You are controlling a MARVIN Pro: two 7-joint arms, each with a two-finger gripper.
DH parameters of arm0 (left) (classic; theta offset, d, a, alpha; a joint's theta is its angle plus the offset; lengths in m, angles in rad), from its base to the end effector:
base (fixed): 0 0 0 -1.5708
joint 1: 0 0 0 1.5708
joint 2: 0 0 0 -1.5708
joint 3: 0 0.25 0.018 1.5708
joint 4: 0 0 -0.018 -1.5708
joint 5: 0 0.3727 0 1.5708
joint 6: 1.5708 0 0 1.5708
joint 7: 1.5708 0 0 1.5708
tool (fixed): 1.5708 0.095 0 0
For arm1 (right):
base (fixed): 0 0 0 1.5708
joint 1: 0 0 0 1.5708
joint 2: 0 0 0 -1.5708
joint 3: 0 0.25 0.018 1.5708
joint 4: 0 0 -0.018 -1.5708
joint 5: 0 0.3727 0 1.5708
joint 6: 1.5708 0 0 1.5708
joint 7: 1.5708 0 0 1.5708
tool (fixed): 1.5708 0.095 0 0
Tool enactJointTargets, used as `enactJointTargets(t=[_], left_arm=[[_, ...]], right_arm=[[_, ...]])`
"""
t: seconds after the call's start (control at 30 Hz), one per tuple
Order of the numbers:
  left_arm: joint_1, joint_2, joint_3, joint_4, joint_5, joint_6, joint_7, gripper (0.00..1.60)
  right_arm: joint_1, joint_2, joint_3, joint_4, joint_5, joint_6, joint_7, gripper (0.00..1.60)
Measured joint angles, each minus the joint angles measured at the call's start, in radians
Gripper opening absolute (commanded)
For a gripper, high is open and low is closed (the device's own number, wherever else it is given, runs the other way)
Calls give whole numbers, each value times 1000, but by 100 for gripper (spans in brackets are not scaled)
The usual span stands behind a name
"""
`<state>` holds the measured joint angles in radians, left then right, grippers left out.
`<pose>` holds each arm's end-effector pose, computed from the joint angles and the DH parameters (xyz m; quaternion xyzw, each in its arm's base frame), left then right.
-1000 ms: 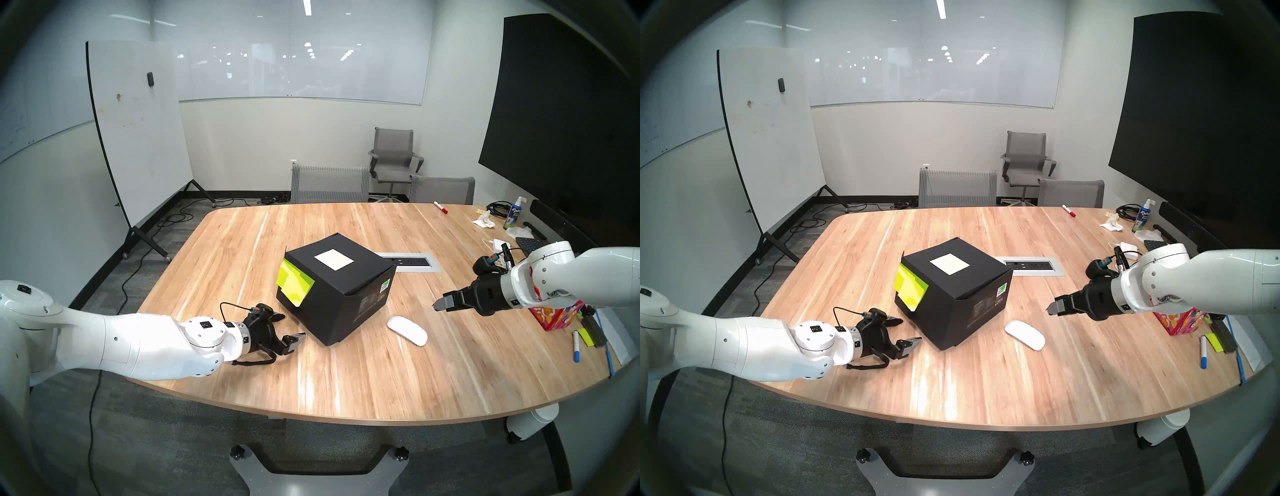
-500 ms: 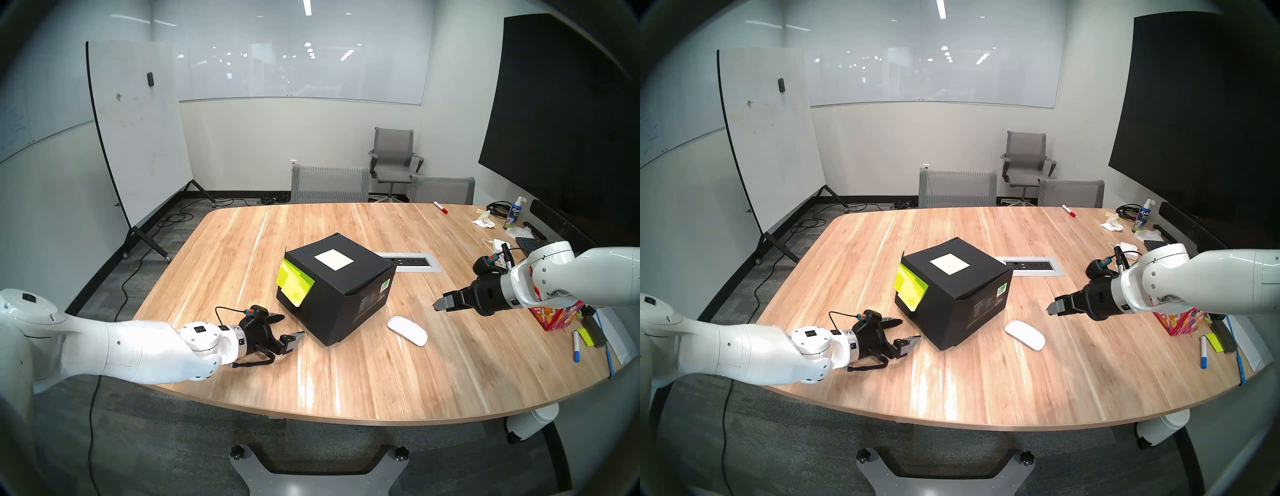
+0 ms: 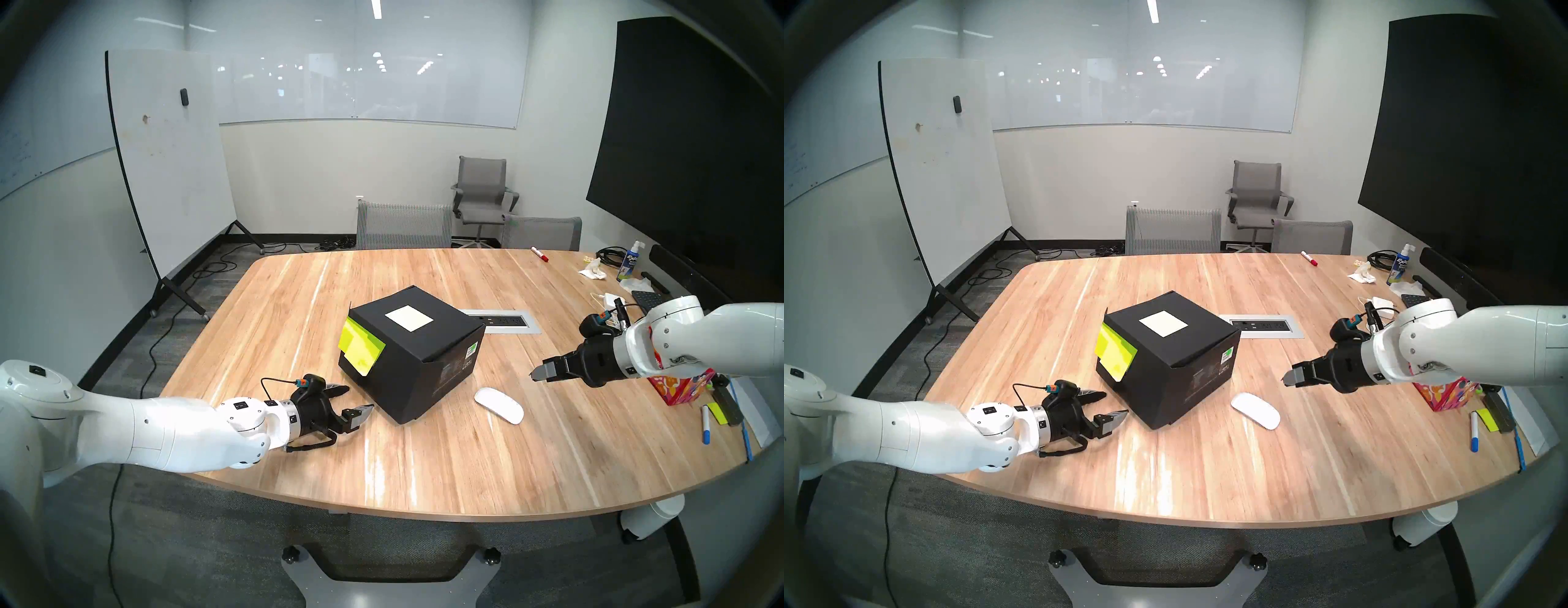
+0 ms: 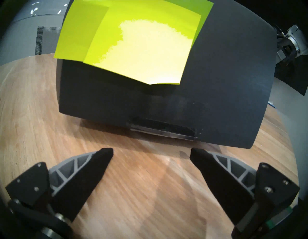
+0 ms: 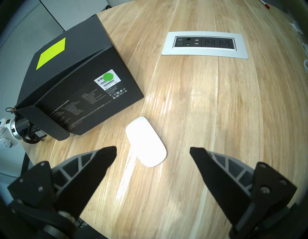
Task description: Open the box and place the mouse inside
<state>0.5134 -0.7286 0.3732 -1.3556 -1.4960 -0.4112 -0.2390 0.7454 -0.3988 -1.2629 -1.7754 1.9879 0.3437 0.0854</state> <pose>0.4206 -0.0435 -0.3948 0.7770 -0.2552 0.4917 0.2990 0.4325 -0.0961 -0.2206 -0.9371 -0.0975 -0.2902 0.1677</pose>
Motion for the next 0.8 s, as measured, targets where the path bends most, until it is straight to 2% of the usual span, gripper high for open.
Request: enactJointTargets(t=[0.53, 0.63, 0.8], left_arm=[[-16, 58, -10, -60, -34, 5, -50, 160], [-28, 62, -5, -69, -42, 48, -50, 160], [-74, 68, 46, -91, -84, 157, -40, 160]], right_arm=[[0, 0, 0, 0, 0, 0, 0, 160], [0, 0, 0, 0, 0, 0, 0, 160], [0, 0, 0, 0, 0, 0, 0, 160]])
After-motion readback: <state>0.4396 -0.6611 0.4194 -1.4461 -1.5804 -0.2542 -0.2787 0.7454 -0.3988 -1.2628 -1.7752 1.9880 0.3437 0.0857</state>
